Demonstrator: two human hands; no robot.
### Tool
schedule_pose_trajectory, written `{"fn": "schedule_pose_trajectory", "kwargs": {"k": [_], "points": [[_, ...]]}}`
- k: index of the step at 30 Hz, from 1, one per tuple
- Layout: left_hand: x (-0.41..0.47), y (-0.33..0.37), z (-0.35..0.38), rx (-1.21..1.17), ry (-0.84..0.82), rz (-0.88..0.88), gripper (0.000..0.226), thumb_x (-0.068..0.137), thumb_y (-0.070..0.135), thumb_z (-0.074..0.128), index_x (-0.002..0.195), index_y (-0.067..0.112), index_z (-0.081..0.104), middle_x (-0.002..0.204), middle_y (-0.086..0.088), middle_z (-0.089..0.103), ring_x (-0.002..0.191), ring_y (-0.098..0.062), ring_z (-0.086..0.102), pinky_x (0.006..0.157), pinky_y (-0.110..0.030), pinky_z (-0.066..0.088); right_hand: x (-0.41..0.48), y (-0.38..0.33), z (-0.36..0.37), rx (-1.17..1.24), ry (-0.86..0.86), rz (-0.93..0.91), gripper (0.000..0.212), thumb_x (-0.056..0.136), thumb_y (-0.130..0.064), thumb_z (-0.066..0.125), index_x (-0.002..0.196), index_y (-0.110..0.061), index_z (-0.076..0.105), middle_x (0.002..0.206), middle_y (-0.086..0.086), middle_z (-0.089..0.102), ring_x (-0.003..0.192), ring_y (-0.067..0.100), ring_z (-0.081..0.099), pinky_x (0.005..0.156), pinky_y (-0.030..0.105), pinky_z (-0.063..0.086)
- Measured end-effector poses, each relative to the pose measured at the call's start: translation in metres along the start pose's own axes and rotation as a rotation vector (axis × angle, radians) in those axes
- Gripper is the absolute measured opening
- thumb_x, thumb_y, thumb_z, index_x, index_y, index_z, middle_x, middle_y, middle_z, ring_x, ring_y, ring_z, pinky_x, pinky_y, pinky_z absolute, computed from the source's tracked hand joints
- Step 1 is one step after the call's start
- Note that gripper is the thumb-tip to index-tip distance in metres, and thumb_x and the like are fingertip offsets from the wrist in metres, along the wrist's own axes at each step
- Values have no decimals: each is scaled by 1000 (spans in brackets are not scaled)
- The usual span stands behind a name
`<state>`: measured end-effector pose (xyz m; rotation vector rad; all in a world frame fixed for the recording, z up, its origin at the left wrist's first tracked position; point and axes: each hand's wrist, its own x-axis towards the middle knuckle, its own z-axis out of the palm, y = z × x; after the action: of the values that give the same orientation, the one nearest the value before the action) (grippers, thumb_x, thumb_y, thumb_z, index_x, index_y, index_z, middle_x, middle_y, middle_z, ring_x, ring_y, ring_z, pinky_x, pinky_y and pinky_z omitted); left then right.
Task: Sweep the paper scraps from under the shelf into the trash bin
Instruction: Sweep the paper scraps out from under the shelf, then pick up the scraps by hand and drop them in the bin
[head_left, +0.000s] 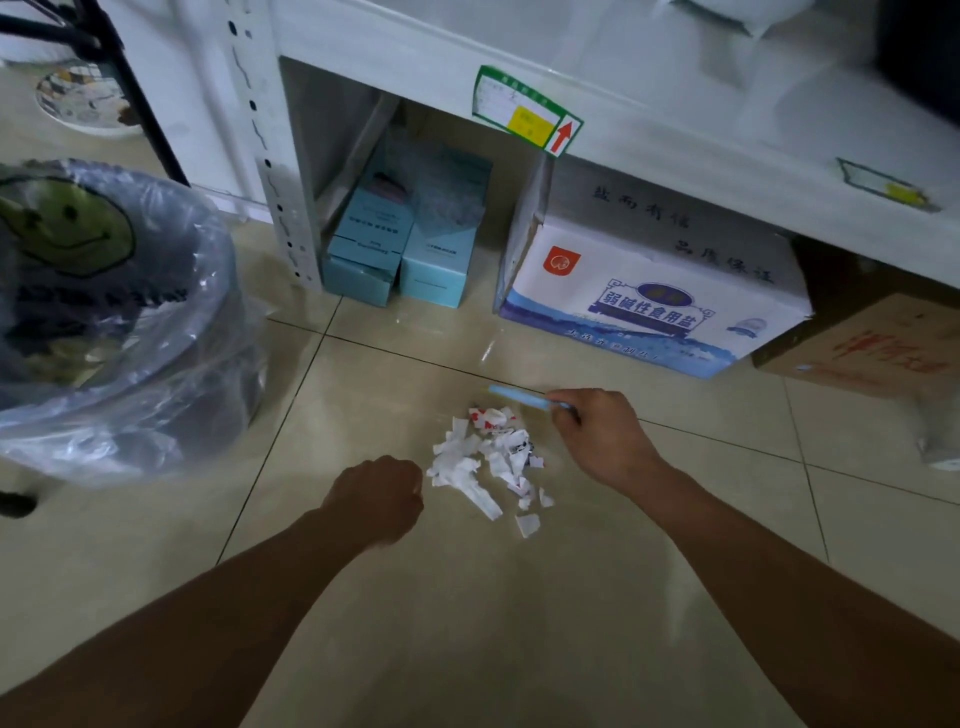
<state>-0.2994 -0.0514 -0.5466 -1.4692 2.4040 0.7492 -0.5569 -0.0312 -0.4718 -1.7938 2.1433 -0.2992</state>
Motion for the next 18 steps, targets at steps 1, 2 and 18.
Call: {"fn": "schedule_pose_trajectory", "kwargs": {"k": [1, 2, 18], "points": [[3, 1, 0, -22, 12, -7, 24, 92, 34, 42, 103, 24, 61, 108, -1, 66, 98, -23, 64, 75, -29, 42, -6, 8, -2, 10, 27, 19, 27, 93, -19, 47, 102, -16, 73, 70, 9, 69, 66, 27, 63, 68, 39, 54], [6, 2, -1, -43, 27, -8, 23, 92, 33, 42, 103, 25, 61, 108, 0, 66, 98, -22, 64, 74, -28, 41, -12, 17, -2, 23, 63, 39, 27, 93, -18, 48, 105, -19, 73, 69, 8, 68, 66, 26, 63, 67, 38, 53], [46, 11, 11, -87, 101, 150, 103, 61, 21, 85, 147, 18, 27, 134, -8, 40, 106, -30, 59, 80, -38, 53, -134, 109, 81, -357, -50, 387, 57, 91, -31, 57, 145, -20, 41, 112, 12, 58, 93, 26, 58, 73, 36, 52]]}}
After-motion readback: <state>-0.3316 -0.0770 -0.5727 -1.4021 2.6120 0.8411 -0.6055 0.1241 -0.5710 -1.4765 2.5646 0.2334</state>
